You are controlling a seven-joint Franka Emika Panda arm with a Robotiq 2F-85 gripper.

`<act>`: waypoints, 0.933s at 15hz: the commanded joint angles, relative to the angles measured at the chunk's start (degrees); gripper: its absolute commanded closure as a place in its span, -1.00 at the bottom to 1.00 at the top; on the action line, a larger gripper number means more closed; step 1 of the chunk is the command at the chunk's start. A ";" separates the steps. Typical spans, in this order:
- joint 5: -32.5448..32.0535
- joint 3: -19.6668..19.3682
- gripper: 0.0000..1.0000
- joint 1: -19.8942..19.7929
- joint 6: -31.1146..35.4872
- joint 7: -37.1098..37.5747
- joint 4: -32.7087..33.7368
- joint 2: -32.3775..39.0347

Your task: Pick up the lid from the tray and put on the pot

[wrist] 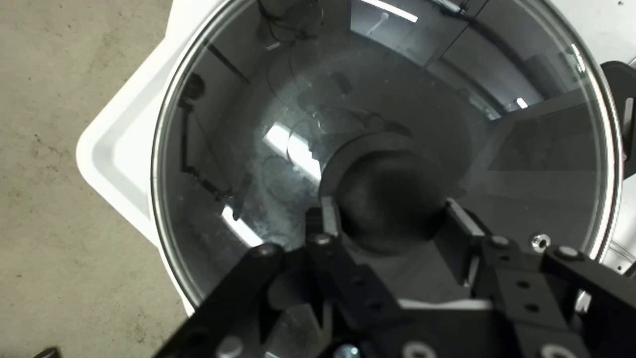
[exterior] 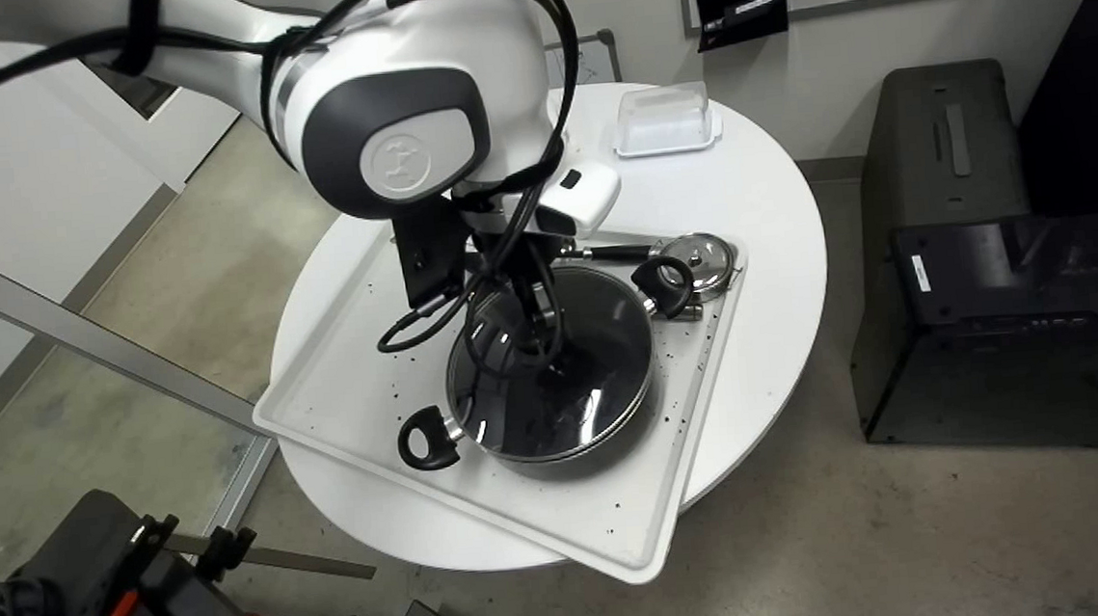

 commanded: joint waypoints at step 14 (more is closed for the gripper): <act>1.46 -0.44 -1.00 0.81 -0.36 1.32 0.25 -0.91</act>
